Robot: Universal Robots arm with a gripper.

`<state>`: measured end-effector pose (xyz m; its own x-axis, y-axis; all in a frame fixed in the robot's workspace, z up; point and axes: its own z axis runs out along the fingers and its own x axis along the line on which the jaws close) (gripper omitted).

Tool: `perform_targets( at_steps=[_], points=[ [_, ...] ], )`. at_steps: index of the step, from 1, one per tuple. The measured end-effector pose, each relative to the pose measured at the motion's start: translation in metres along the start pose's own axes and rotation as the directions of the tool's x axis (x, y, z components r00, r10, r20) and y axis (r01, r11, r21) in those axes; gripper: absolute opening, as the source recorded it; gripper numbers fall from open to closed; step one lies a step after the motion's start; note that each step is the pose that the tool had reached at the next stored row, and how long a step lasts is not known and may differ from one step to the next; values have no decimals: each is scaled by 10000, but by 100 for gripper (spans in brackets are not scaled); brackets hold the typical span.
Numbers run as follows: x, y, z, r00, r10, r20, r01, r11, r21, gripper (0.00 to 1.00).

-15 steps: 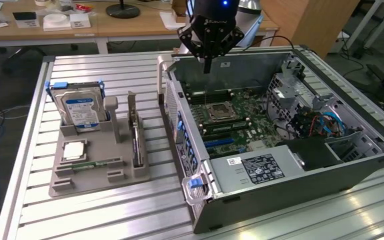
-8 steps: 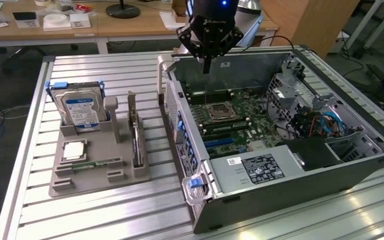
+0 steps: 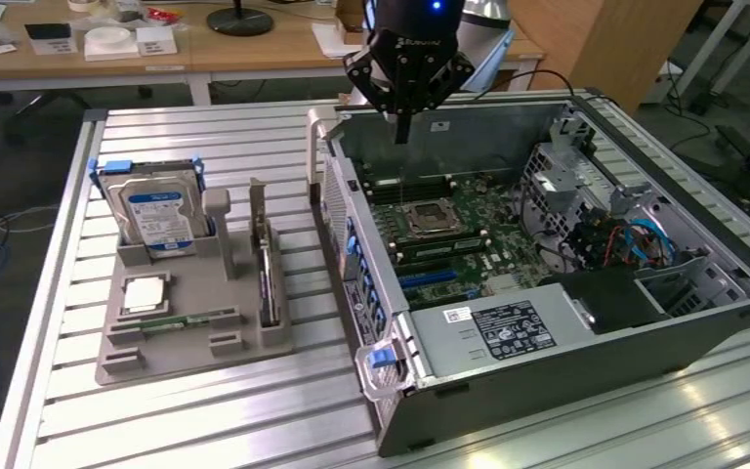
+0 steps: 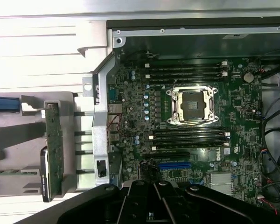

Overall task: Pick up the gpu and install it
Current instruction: 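Reach for the gpu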

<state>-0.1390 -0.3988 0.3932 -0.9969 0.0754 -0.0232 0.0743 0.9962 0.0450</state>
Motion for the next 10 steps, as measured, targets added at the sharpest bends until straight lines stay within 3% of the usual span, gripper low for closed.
perform_targets(
  at_steps=[10],
  points=[
    [47,-4,-1,10000,-1,1,1,10000,-1,11]
  ],
)
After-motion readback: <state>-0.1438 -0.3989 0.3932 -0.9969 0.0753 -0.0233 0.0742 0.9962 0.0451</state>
